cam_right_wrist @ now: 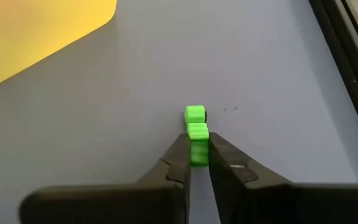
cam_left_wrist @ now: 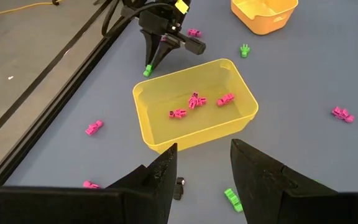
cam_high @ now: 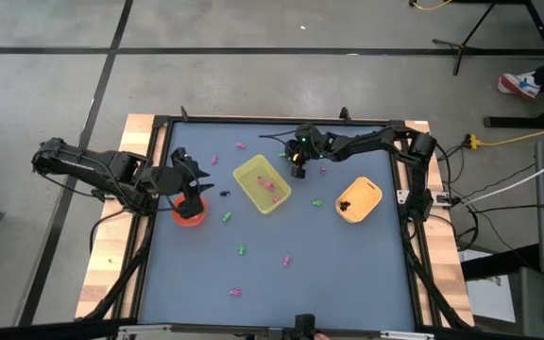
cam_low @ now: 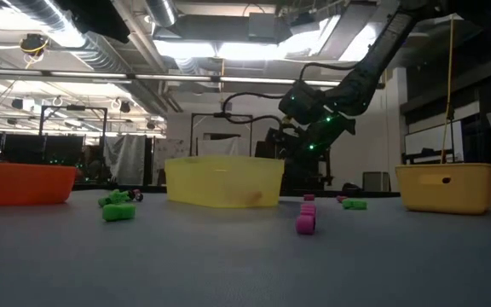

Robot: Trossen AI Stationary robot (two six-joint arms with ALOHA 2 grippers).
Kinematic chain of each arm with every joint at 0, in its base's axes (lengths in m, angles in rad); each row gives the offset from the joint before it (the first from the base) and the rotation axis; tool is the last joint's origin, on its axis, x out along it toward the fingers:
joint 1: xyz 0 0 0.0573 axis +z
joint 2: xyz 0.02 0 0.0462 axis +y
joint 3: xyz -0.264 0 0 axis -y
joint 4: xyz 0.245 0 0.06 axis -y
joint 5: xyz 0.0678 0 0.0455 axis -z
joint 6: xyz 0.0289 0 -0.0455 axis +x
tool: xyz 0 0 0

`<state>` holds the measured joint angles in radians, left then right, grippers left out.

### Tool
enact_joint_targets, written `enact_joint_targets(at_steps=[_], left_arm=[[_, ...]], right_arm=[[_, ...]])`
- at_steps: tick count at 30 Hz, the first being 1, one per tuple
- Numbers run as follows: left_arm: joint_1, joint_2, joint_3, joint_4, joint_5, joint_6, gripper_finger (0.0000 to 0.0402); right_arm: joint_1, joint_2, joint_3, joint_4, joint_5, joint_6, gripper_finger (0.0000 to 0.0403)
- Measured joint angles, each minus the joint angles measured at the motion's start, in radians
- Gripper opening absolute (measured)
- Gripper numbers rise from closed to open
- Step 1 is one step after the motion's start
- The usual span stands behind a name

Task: Sort Halloween decoration
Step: Put the green skeleton toy into the orange bin

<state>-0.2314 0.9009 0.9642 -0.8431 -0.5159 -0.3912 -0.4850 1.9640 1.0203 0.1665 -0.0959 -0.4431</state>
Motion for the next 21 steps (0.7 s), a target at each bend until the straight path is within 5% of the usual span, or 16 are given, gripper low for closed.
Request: enact_joint_targets(at_steps=[15,21], left_arm=[[0.0,0.0,0.0,0.071,0.001,0.0,0.0134],[0.0,0.0,0.0,0.176,0.0,0.054,0.0134]], right_arm=[[0.0,-0.03,0.002,-0.022,0.056,-0.007,0.0025],[0.0,-0.101,0.099,-0.212,0.083,-0.008,0.0023]])
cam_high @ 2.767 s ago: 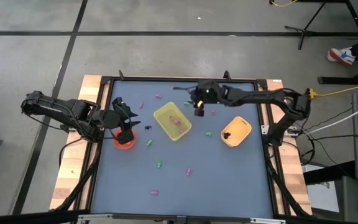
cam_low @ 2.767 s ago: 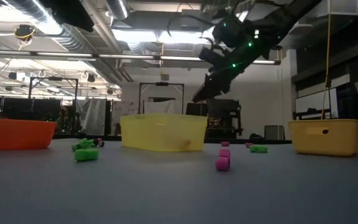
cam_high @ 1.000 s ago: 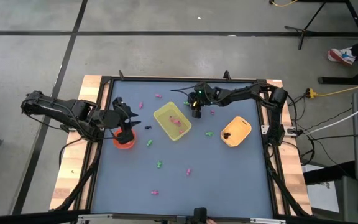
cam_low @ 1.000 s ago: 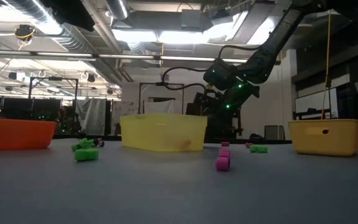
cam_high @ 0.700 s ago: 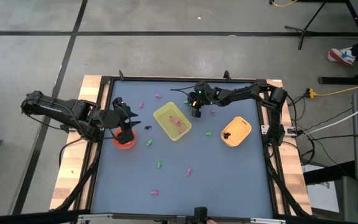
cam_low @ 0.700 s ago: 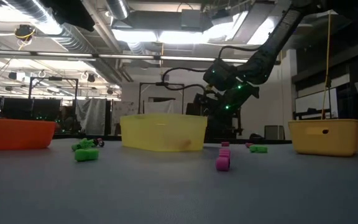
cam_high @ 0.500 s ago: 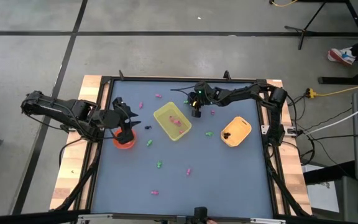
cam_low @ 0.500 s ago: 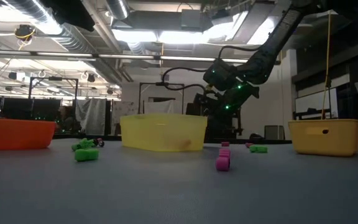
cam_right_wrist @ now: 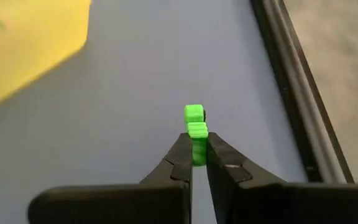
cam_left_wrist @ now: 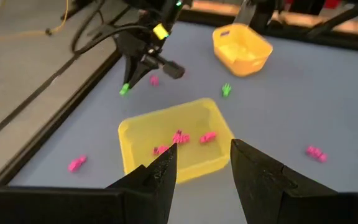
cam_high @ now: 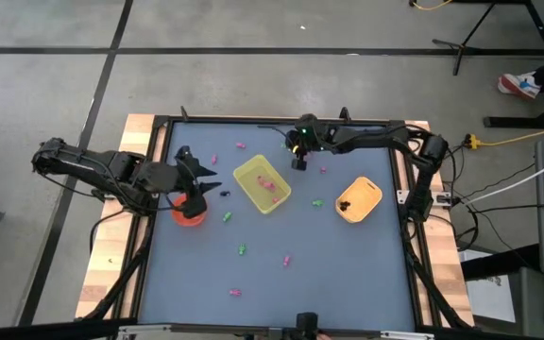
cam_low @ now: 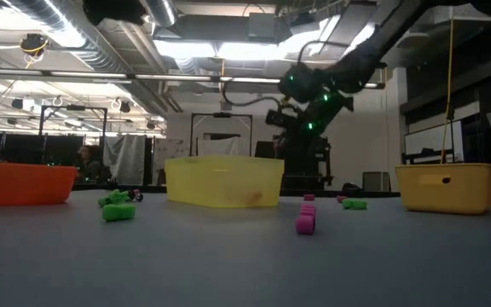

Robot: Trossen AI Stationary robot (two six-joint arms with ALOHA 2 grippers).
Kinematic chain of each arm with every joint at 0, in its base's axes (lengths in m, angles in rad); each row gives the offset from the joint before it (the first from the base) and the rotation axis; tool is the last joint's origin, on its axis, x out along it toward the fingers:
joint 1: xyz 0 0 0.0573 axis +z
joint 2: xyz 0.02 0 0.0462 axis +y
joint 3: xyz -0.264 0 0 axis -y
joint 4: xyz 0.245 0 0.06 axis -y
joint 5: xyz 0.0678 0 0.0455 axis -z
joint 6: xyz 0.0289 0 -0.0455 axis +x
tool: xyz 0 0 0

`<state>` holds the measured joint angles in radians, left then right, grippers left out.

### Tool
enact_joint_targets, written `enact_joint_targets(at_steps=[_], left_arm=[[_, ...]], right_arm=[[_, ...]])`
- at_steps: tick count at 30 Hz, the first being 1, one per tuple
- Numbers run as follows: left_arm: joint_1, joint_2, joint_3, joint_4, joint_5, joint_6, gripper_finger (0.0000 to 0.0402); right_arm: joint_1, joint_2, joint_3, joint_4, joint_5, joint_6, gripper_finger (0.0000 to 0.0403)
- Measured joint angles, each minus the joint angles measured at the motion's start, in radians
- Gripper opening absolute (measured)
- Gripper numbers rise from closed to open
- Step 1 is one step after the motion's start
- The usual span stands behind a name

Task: Sort Halloween decoration
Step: Put the green skeleton toy into the orange bin

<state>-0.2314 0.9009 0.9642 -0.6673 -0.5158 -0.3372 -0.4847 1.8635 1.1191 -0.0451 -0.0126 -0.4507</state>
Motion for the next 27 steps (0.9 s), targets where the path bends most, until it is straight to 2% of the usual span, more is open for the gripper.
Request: enact_joint_targets(at_steps=[4,7,12,15,18,27], left_arm=[[0.0,0.0,0.0,0.079,0.0,0.1,0.0134],[0.0,0.005,0.0,0.158,0.0,0.175,0.0134],[0.0,0.02,0.0,0.284,0.0,0.242,0.0134],[0.0,0.038,0.0,0.334,0.0,0.306,0.0134],[0.0,0.063,0.0,0.369,0.0,0.381,0.0134],[0.038,0.206,0.0,0.401,0.002,0.568,0.0134]], right_arm=[[0.001,-0.025,0.116,-0.144,-0.102,0.023,0.0022],[0.001,-0.026,0.203,-0.22,-0.264,0.097,0.0022],[0.001,-0.027,0.294,-0.236,-0.535,0.239,0.0022],[0.002,-0.027,0.327,-0.234,-0.642,0.312,0.0021],[0.008,-0.027,0.341,-0.235,-0.702,0.374,0.0021],[0.07,-0.027,0.344,-0.235,-0.752,0.478,0.0021]])
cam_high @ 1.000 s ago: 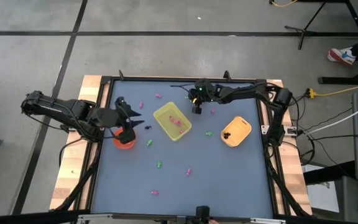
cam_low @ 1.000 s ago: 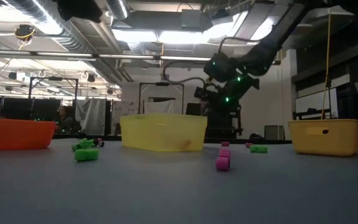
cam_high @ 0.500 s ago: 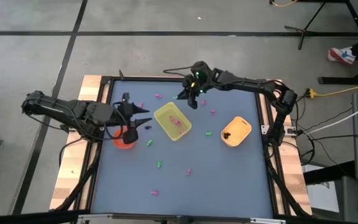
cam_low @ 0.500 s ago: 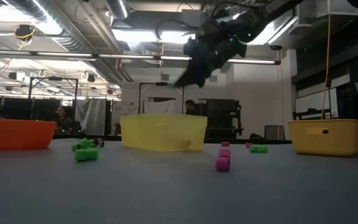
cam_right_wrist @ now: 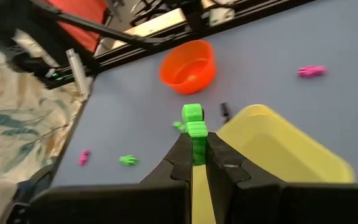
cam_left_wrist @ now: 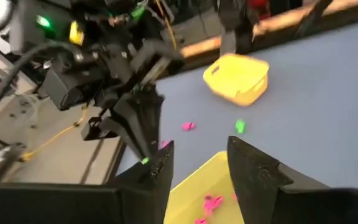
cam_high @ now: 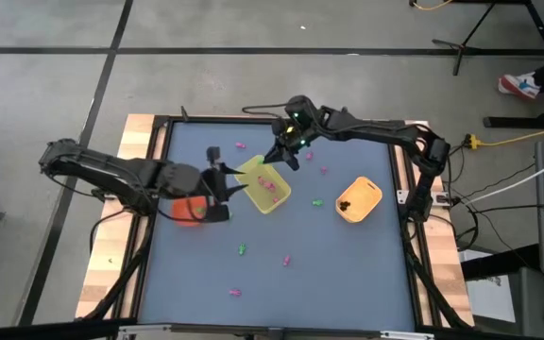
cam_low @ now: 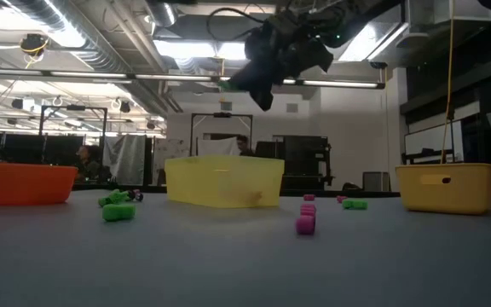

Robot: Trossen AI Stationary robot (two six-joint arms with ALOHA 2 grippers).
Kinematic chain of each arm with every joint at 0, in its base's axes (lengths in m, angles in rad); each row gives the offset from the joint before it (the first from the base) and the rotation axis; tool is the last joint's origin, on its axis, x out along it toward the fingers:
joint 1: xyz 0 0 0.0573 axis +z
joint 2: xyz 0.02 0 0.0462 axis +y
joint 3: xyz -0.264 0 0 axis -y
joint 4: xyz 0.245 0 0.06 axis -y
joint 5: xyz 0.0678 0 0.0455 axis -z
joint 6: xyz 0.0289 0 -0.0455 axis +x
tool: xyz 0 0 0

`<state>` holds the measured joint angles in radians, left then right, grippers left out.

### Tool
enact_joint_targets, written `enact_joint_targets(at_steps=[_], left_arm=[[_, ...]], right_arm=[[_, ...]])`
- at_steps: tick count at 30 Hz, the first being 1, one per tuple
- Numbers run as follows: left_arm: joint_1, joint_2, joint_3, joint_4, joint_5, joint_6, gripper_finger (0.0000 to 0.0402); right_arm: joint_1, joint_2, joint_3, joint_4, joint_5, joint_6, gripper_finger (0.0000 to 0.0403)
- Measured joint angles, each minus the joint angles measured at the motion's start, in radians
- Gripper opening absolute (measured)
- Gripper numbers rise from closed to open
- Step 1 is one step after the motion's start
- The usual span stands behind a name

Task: Sort Halloween decoration
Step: Put the green skeleton toy into the orange bin

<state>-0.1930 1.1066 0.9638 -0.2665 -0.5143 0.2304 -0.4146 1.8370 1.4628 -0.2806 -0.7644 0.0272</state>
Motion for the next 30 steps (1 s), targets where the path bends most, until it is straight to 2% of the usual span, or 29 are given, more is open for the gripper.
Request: enact_joint_targets(at_steps=[7,14,23,30], left_arm=[[0.038,0.116,0.0,0.0,-0.001,0.091,0.0134],[0.043,0.188,0.0,0.0,-0.001,0.097,0.0134],[0.043,0.208,0.0,0.035,0.004,0.097,0.0134],[0.044,0.208,0.0,0.051,-0.002,0.097,0.0134]], right_arm=[[0.063,0.0,0.0,0.0,-0.032,0.052,0.0021],[0.097,0.0,0.0,0.002,-0.033,0.096,0.0021],[0.101,0.0,0.0,0.002,-0.041,0.117,0.0021],[0.101,0.0,0.0,0.037,-0.052,0.242,0.0021]])
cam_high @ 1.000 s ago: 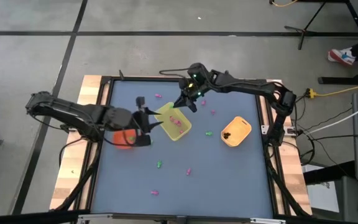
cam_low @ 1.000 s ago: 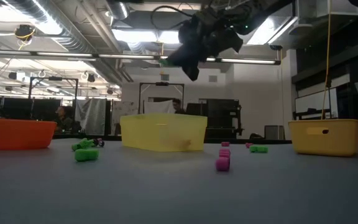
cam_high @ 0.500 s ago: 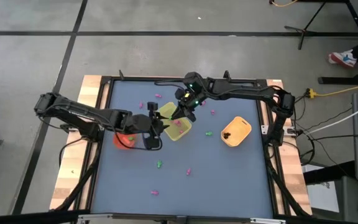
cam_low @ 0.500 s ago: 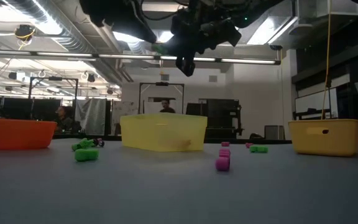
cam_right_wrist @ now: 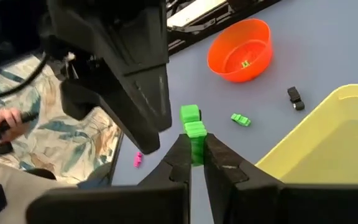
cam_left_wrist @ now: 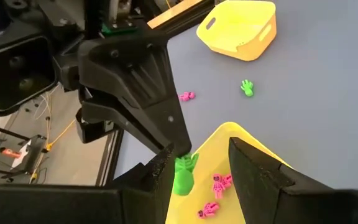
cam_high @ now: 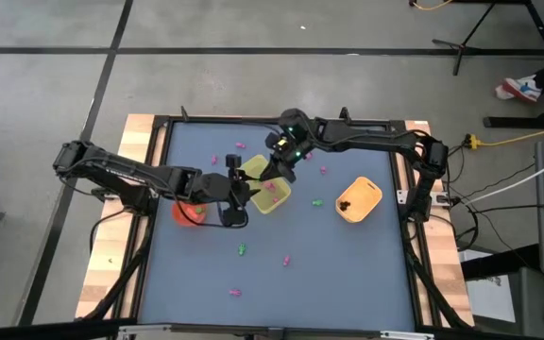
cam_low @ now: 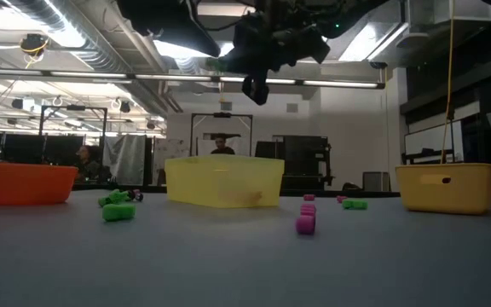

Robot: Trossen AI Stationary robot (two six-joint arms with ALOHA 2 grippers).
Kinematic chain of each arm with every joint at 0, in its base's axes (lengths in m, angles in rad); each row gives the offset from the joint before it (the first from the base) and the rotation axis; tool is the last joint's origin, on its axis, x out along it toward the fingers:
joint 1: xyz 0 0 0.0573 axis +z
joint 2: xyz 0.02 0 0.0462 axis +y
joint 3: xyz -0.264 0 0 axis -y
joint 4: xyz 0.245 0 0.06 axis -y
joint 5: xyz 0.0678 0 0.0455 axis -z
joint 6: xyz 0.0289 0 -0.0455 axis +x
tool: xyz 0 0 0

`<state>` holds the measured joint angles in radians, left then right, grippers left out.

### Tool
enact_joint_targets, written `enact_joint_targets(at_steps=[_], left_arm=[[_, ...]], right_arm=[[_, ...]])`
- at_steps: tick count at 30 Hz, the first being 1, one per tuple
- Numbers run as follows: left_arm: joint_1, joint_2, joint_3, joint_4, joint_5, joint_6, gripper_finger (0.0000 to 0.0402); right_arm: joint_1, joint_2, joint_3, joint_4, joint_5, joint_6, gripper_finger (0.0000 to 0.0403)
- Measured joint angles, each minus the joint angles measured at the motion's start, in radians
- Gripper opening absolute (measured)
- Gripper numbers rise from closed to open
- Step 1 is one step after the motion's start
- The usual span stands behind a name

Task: Sort Halloween decoration
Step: Put the green skeleton toy into the orange bin

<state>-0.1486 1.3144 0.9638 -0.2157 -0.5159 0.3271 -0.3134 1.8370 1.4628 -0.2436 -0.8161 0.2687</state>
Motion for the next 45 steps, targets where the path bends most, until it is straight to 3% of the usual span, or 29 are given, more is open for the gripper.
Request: enact_joint_targets(at_steps=[5,23,37,45], left_arm=[[0.0,0.0,0.0,0.003,-0.027,0.0,0.0134],[0.0,0.0,0.0,0.029,-0.049,-0.003,0.0134],[0.0,0.0,0.0,0.022,-0.053,-0.003,0.0134],[0.0,0.0,0.0,0.023,-0.053,-0.003,0.0098]], right_arm=[[0.002,0.0,0.0,0.032,-0.067,0.067,0.0021],[0.006,0.0,0.0,0.034,-0.048,0.041,0.0021],[0.006,0.0,0.0,0.069,-0.112,0.02,0.0021],[0.006,0.0,0.0,0.069,-0.101,0.02,0.0021]])
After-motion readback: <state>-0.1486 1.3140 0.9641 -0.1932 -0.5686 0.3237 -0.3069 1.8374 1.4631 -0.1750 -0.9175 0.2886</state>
